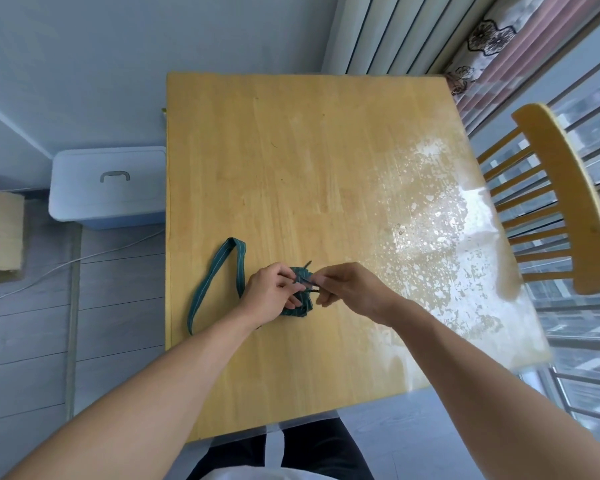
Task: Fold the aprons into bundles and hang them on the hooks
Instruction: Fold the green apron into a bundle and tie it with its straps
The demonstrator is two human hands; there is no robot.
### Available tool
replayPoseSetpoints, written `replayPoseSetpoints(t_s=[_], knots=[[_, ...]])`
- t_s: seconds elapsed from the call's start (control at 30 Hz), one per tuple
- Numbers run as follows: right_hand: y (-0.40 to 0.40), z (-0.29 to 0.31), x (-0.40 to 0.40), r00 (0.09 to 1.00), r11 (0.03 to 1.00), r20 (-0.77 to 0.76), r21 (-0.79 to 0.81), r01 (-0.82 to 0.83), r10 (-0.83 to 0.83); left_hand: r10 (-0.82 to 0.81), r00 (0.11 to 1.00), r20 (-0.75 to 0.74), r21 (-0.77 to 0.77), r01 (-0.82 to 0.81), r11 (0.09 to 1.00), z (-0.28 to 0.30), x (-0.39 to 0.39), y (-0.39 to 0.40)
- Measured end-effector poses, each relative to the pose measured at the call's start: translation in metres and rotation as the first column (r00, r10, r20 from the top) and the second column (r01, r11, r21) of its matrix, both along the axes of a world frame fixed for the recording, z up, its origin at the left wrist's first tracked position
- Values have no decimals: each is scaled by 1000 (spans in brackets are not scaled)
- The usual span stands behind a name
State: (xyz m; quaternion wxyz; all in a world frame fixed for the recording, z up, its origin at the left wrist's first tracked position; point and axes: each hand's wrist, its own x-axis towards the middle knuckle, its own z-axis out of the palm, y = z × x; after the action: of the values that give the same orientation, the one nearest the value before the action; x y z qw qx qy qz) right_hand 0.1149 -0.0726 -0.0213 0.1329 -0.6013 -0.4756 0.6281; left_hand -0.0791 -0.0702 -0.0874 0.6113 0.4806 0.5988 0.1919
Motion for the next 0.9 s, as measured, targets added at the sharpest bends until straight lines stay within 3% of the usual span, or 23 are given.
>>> replayPoseSetpoints(t_s=[0.13,0.27,0.43,0.5,0.6,0.7,0.9], knots=[[21,22,-21,989,997,-129,36,-63,67,-69,997,-26,75,71,995,1,1,-3],[40,22,-46,998,989,-17,133,-64,67,-124,992,-34,17,124,992,2,3,-4],[55,9,-58,998,992,44,117,-53,48,9,995,-96,51,-4,999,2,10,-9],[55,2,-51,988,981,150,183,-67,39,30,991,-128,53,-24,998,1,11,-9],[43,-5,-27,945,956,300,217,-198,128,36,996,-76,5,-36,999,2,9,-8],[21,-17,-14,902,932,336,143,-333,271,14,999,-50,-2,-14,1000,3,5,-5],[2,-41,-24,915,934,399,301,-194,61,-24,997,-72,-13,23,1000,2,4,-3]])
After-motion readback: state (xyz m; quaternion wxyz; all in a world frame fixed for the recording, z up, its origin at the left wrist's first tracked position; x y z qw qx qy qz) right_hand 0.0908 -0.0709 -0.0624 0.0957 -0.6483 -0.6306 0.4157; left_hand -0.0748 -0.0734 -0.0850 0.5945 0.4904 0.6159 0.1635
